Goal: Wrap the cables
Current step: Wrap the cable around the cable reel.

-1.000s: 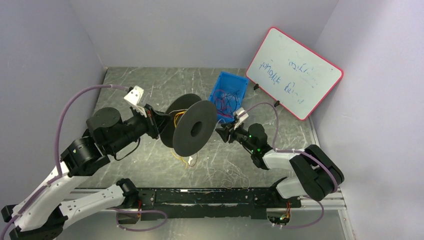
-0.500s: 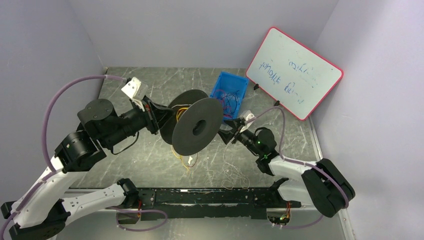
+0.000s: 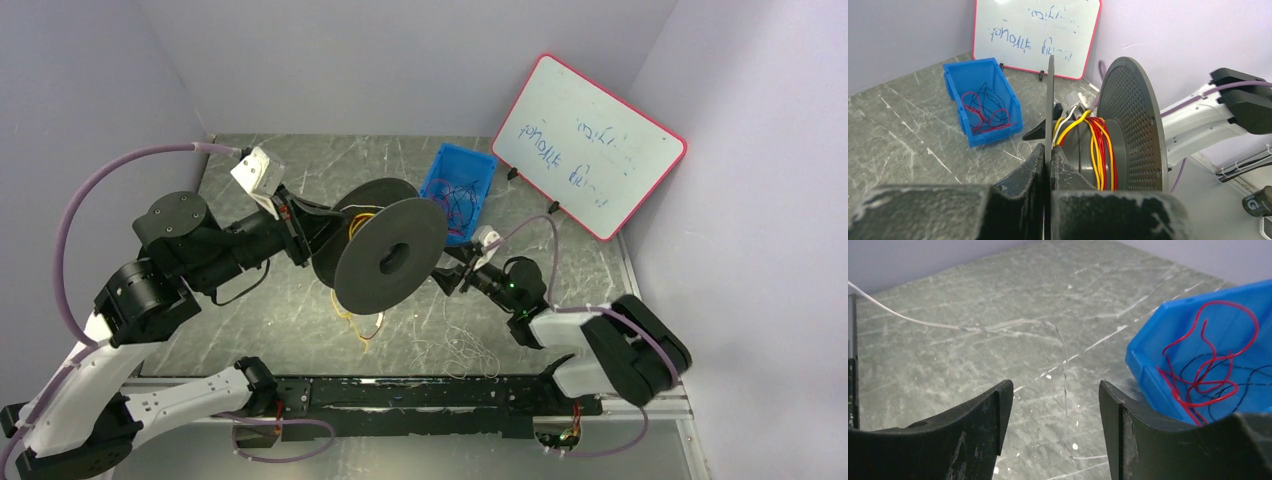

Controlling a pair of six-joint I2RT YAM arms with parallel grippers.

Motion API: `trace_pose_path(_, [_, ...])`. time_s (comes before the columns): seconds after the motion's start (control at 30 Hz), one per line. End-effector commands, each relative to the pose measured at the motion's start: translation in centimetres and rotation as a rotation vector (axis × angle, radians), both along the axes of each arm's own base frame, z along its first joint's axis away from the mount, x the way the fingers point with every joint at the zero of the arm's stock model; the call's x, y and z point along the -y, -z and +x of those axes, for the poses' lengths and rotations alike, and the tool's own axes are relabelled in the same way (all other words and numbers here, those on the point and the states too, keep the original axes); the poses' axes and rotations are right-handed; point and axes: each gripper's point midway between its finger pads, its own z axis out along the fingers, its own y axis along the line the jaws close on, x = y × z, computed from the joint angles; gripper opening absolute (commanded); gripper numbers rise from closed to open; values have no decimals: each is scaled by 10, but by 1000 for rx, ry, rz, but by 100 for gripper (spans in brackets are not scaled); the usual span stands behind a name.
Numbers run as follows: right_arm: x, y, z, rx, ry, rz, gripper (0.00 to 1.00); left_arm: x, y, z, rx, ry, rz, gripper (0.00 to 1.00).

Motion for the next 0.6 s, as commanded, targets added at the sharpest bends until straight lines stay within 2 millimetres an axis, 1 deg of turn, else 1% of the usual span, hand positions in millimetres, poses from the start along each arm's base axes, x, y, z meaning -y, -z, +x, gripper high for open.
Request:
trace_pose_path(0.0, [-14, -4, 6, 29, -47, 39, 67, 0, -41, -14, 82, 56, -98, 7])
trace_pose_path(0.3, [-39, 19, 28, -16, -94, 51, 67, -2, -46, -16, 87, 58, -111, 7])
trace_pose_path(0.33, [-42, 28, 31, -33, -97, 44, 67, -1, -46, -15, 87, 57, -111, 7])
trace_pose_path(0.4, [-46, 37, 36, -56, -104, 39, 65, -1, -47, -15, 86, 57, -112, 7])
trace_pose_path(0.47, [-49, 47, 37, -80, -115, 40, 62, -1, -48, -14, 86, 52, -118, 7])
trace_pose_path(0.53, [-51, 52, 34, -93, -128, 51, 55, -1, -48, -13, 89, 44, -120, 7])
trace_pose_path(0.57, [-51, 55, 32, -104, -135, 53, 50, -2, -48, -11, 88, 34, -119, 7])
